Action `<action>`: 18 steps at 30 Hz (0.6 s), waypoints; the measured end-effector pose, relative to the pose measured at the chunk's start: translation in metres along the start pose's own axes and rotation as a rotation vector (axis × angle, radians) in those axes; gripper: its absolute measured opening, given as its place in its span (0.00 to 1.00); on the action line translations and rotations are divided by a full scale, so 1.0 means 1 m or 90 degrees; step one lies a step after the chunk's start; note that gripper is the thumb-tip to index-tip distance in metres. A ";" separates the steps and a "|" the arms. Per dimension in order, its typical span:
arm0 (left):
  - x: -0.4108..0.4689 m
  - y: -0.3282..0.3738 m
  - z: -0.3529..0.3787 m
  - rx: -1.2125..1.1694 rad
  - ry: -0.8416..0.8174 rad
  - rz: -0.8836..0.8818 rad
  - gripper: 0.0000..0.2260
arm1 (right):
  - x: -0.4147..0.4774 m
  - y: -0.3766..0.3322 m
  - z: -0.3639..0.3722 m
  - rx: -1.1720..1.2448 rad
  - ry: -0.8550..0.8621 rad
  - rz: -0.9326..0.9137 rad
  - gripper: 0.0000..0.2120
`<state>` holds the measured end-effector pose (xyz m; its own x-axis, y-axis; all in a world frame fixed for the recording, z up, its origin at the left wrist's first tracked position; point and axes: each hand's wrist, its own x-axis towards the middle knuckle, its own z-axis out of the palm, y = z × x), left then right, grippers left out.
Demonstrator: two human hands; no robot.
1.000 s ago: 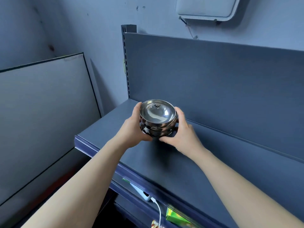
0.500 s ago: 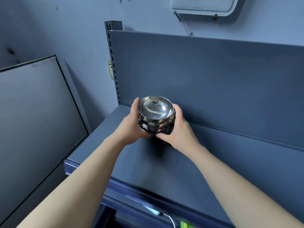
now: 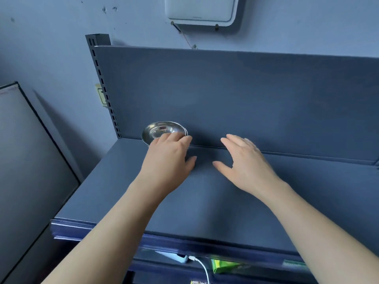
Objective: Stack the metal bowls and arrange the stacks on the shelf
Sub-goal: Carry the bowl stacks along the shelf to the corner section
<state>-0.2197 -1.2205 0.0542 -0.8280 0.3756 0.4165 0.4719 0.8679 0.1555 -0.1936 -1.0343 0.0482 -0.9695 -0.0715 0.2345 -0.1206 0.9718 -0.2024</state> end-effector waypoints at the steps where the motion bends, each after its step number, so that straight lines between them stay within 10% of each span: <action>1: 0.000 0.011 0.002 -0.003 -0.005 0.020 0.15 | -0.008 0.008 -0.005 -0.012 0.007 0.012 0.22; 18: 0.003 0.302 0.051 -0.138 -0.089 0.294 0.19 | -0.226 0.198 -0.111 -0.100 0.075 0.324 0.25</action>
<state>-0.0950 -0.9410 0.0570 -0.5446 0.7554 0.3644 0.8366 0.5202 0.1718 0.0253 -0.8008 0.0608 -0.8655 0.4338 0.2504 0.3999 0.8995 -0.1763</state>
